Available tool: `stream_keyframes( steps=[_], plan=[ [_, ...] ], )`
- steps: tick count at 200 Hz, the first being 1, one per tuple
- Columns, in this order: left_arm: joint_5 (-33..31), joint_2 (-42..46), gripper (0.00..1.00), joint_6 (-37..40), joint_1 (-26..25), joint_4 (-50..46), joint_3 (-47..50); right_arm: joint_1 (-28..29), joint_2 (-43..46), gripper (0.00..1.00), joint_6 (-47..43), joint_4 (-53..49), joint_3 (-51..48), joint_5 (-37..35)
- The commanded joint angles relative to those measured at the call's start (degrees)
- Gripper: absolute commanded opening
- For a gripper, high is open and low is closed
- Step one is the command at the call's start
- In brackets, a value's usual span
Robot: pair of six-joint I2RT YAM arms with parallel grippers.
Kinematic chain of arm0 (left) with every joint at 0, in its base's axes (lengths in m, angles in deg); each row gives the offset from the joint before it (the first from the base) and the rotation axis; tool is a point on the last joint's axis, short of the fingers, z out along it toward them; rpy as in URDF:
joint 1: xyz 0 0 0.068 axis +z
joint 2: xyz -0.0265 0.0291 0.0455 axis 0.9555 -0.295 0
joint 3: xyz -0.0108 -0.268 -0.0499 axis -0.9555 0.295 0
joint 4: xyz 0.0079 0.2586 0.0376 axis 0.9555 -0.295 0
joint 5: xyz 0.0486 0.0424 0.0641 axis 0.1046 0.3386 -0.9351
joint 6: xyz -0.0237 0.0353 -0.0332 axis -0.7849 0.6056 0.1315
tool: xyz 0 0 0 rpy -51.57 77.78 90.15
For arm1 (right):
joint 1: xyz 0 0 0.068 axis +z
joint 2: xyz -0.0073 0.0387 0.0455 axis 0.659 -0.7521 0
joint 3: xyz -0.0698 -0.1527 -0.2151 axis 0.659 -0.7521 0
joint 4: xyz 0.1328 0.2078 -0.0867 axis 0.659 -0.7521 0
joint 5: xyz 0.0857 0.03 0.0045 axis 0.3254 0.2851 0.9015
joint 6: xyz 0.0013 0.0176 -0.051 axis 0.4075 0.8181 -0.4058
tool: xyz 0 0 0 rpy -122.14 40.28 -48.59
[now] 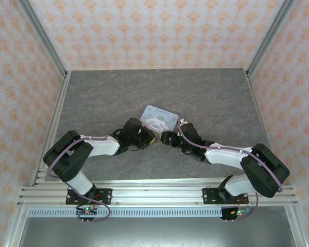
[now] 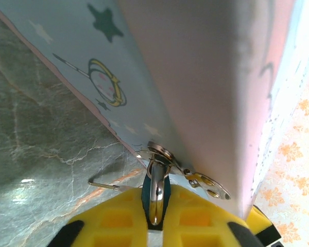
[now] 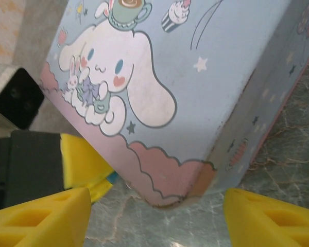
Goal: Unlock the padlock with the key
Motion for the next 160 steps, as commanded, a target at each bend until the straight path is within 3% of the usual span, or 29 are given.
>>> stream_keyframes(
  steps=[1,23,55,98,110,160],
  plan=[
    [-1.4,-0.7,0.27,1.1,-0.6,1.9,1.4,-0.3,-1.5,0.69,4.5,6.1,-0.2,0.7],
    [-2.1,0.6,0.49,1.1,-0.6,1.4,2.0,-0.3,-2.7,0.69,5.9,7.2,0.3,0.4],
    [-3.6,4.5,0.73,1.9,-0.6,-1.7,2.5,-0.3,-4.1,0.69,7.8,9.2,0.3,0.2],
    [-8.2,13.6,0.95,5.0,-0.1,-11.4,2.0,-0.3,-6.0,0.68,10.1,11.9,0.3,1.6],
    [-10.3,16.6,1.00,6.9,0.0,-15.4,0.9,-0.3,-6.2,0.68,10.5,12.5,0.2,1.8],
    [-18.0,25.8,1.00,14.4,1.4,-29.7,-4.1,0.4,-3.4,0.68,12.9,13.3,-2.4,1.9]
  ],
)
